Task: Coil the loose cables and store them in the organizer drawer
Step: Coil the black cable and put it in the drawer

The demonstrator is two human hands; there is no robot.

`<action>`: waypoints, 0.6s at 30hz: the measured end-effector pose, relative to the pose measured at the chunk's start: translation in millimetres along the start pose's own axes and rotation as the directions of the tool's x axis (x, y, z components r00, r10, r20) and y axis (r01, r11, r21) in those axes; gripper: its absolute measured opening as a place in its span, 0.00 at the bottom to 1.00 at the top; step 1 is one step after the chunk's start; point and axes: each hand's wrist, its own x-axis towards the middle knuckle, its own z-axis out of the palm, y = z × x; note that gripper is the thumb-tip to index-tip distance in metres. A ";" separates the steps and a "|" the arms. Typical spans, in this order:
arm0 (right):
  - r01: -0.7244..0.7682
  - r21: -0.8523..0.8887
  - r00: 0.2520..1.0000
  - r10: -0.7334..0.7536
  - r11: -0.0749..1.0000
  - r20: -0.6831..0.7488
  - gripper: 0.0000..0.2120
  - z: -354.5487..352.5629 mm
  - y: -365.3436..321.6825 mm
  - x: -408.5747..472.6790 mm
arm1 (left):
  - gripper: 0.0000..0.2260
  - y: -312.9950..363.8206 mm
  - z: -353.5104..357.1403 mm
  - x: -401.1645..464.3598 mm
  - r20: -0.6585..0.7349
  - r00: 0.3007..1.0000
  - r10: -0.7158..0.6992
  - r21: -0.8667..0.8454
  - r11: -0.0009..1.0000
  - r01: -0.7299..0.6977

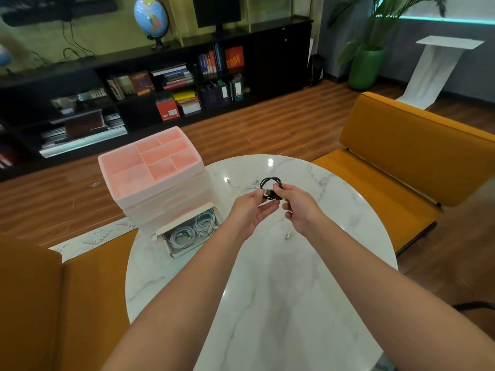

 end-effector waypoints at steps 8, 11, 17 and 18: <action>-0.054 0.016 0.991 0.052 0.998 0.121 0.10 -1.8 -0.7 -1.6 | 0.12 -10.8 -2.7 0.9 -0.019 0.999 -0.026 0.003 1.000 0.026; 0.009 0.023 0.991 -0.012 1.000 0.134 0.14 -3.2 0.6 0.6 | 0.12 -8.9 -6.3 2.2 -0.040 0.998 -0.038 -0.046 0.998 0.036; -0.003 0.091 0.996 -0.006 0.996 0.089 0.24 -1.0 6.0 -0.2 | 0.08 -3.6 -2.8 6.9 -0.186 0.981 -0.061 -0.157 0.987 0.031; -0.018 0.085 0.996 0.010 0.996 0.089 0.22 -1.3 8.0 -0.6 | 0.09 -3.0 -2.7 7.1 -0.200 0.978 -0.059 -0.155 0.988 0.028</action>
